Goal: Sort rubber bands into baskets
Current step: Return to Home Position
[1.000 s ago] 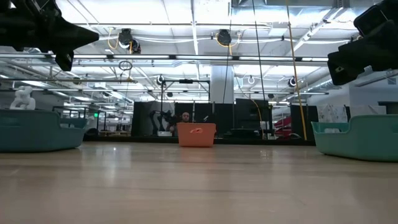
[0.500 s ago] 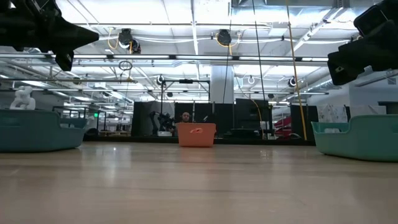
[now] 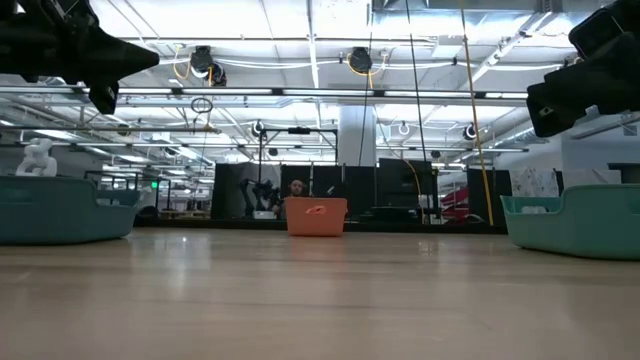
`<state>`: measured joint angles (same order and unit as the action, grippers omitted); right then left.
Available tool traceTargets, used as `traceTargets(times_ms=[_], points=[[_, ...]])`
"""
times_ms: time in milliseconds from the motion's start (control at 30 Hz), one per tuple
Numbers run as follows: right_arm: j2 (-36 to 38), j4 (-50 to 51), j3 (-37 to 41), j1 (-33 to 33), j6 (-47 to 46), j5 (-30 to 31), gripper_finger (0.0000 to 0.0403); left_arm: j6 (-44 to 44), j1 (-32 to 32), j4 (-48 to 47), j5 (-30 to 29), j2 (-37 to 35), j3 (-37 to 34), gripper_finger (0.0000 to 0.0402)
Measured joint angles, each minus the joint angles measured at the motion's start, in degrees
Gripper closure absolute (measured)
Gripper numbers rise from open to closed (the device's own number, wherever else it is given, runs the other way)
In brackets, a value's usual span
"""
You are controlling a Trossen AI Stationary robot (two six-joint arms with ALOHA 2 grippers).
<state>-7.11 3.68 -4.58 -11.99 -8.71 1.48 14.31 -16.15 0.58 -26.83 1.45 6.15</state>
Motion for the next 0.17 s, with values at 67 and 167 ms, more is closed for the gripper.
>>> traceTargets(times_ms=[67,167], points=[[0.0,0.0,0.0,0.0,0.0,0.0,0.0308,0.0,0.0,0.0,0.0,0.0,0.0,0.0400],[0.0,0.0,0.0,0.0,0.0,0.0,0.0308,0.0,0.0,0.0,0.0,0.0,0.0,0.0400]])
